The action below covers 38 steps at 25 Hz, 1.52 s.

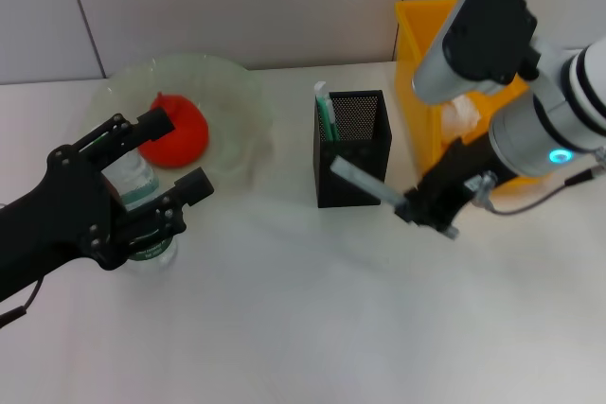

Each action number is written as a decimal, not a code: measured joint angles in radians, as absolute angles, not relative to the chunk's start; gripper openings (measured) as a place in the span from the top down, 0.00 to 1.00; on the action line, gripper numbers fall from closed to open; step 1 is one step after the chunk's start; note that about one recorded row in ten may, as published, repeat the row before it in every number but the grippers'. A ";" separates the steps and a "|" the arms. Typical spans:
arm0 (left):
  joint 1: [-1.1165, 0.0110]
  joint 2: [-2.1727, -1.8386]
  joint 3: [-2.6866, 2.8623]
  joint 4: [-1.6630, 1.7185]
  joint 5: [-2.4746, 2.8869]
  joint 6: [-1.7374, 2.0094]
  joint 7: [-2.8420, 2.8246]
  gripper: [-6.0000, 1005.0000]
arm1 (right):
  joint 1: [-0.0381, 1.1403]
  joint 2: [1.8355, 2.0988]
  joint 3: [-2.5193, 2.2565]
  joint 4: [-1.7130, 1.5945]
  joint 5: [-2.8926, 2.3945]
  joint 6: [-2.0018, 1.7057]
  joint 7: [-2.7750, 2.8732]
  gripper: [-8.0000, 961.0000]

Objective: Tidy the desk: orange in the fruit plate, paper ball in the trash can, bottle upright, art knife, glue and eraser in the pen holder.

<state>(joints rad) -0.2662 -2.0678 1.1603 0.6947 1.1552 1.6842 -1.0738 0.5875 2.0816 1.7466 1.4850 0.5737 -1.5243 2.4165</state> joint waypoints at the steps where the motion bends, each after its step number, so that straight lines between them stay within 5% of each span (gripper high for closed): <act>1: -0.268 -2.068 1.160 0.693 1.155 1.684 -1.074 0.20 | 0.582 2.082 1.747 1.501 0.582 -1.513 2.414 0.86; 16: -0.275 -2.068 1.160 0.689 1.155 1.683 -1.076 0.20 | 0.489 2.082 1.768 1.563 0.850 -1.181 2.256 0.86; 38: -0.281 -2.071 1.163 0.689 1.155 1.685 -1.090 0.20 | 0.551 2.073 2.138 0.955 1.478 -1.183 1.593 0.86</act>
<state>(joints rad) -0.2812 -2.0709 1.1633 0.6887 1.1551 1.6854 -1.0899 0.5510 2.0732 2.1382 0.9552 1.4780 -1.1832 1.5927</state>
